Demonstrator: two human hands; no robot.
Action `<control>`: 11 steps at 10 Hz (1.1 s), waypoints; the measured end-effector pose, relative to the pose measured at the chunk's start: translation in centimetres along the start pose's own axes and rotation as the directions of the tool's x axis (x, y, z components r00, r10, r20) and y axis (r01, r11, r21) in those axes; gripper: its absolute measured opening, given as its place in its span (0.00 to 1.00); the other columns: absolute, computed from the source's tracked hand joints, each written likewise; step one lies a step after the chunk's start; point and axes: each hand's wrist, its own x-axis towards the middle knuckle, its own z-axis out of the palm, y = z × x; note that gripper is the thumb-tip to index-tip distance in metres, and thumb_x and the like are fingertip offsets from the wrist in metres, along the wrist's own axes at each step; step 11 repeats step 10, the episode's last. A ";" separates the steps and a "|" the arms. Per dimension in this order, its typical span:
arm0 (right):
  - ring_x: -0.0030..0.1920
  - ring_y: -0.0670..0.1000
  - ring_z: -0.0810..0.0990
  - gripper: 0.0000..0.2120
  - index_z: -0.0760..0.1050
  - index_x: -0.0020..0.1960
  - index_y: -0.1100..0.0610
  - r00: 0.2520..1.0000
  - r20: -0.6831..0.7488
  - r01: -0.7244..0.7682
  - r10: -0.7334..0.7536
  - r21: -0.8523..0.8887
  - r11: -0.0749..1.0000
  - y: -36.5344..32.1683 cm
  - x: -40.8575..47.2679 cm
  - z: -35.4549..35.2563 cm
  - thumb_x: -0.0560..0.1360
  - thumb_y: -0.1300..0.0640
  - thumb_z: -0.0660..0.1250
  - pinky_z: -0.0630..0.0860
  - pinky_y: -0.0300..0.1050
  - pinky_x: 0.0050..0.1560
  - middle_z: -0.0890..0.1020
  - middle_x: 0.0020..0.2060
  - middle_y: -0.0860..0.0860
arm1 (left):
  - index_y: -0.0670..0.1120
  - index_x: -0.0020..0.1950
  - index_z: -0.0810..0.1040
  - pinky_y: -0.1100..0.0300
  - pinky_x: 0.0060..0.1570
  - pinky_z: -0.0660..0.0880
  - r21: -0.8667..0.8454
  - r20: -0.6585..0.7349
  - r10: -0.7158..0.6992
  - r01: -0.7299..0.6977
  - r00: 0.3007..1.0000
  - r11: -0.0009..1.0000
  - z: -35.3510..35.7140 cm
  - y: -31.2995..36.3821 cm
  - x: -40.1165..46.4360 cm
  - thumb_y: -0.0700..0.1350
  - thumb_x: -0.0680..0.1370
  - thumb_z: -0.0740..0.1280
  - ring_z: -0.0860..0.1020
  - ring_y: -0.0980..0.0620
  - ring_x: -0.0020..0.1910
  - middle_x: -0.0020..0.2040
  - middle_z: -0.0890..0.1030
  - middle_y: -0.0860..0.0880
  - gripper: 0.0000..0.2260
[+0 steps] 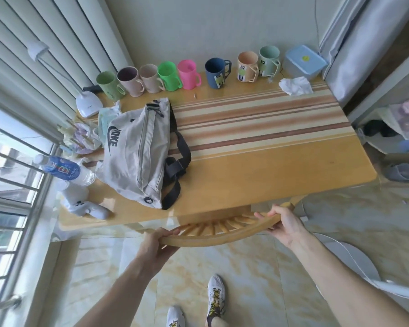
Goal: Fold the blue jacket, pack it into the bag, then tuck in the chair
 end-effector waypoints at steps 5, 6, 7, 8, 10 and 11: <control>0.77 0.67 0.57 0.19 0.74 0.67 0.49 0.698 0.311 0.209 -0.645 -0.950 -0.232 5.8 -4.1 -1.0 0.81 0.42 0.59 0.73 0.61 0.66 0.57 0.81 0.56 | 0.51 0.64 0.77 0.46 0.54 0.79 0.956 0.186 0.648 -0.288 0.739 0.054 -0.5 -1.9 -4.6 0.59 0.80 0.65 0.76 0.39 0.65 0.74 0.70 0.42 0.18; 0.77 0.66 0.60 0.20 0.74 0.64 0.49 0.710 0.340 0.227 -0.617 -0.940 -0.257 6.6 -3.8 -1.8 0.82 0.40 0.53 0.69 0.60 0.71 0.54 0.82 0.56 | 0.51 0.69 0.75 0.45 0.59 0.78 0.963 0.252 0.615 -0.255 0.748 -0.084 -1.2 -3.0 -5.3 0.60 0.82 0.62 0.73 0.39 0.71 0.79 0.65 0.45 0.20; 0.74 0.65 0.66 0.19 0.75 0.63 0.53 0.663 0.372 0.266 -0.650 -0.928 -0.261 6.8 -3.9 -1.4 0.82 0.43 0.56 0.67 0.59 0.72 0.59 0.80 0.59 | 0.52 0.76 0.69 0.47 0.65 0.76 0.954 0.297 0.582 -0.259 0.757 -0.149 -1.5 -3.1 -5.9 0.56 0.83 0.59 0.72 0.42 0.73 0.82 0.61 0.47 0.21; 0.73 0.61 0.67 0.19 0.73 0.69 0.54 0.666 0.375 0.283 -0.645 -0.927 -0.247 7.4 -5.7 -0.9 0.82 0.46 0.58 0.70 0.56 0.70 0.59 0.80 0.57 | 0.53 0.79 0.64 0.49 0.69 0.72 0.937 0.348 0.545 -0.277 0.763 -0.211 -2.2 -2.8 -6.9 0.54 0.84 0.60 0.69 0.43 0.75 0.84 0.57 0.48 0.24; 0.73 0.56 0.70 0.22 0.68 0.73 0.53 0.631 0.491 0.391 -0.600 -0.870 -0.301 15.2 -11.5 -2.5 0.81 0.47 0.60 0.73 0.48 0.66 0.67 0.75 0.54 | 0.50 0.69 0.74 0.55 0.55 0.75 0.887 0.462 0.532 -0.353 0.710 -0.299 -6.1 -4.5 -10.4 0.54 0.83 0.61 0.79 0.48 0.63 0.72 0.74 0.50 0.16; 0.73 0.56 0.70 0.22 0.68 0.73 0.53 0.631 0.491 0.391 -0.600 -0.870 -0.301 15.2 -11.5 -2.5 0.81 0.47 0.60 0.73 0.48 0.66 0.67 0.75 0.54 | 0.50 0.69 0.74 0.55 0.55 0.75 0.887 0.462 0.532 -0.353 0.710 -0.299 -6.1 -4.5 -10.4 0.54 0.83 0.61 0.79 0.48 0.63 0.72 0.74 0.50 0.16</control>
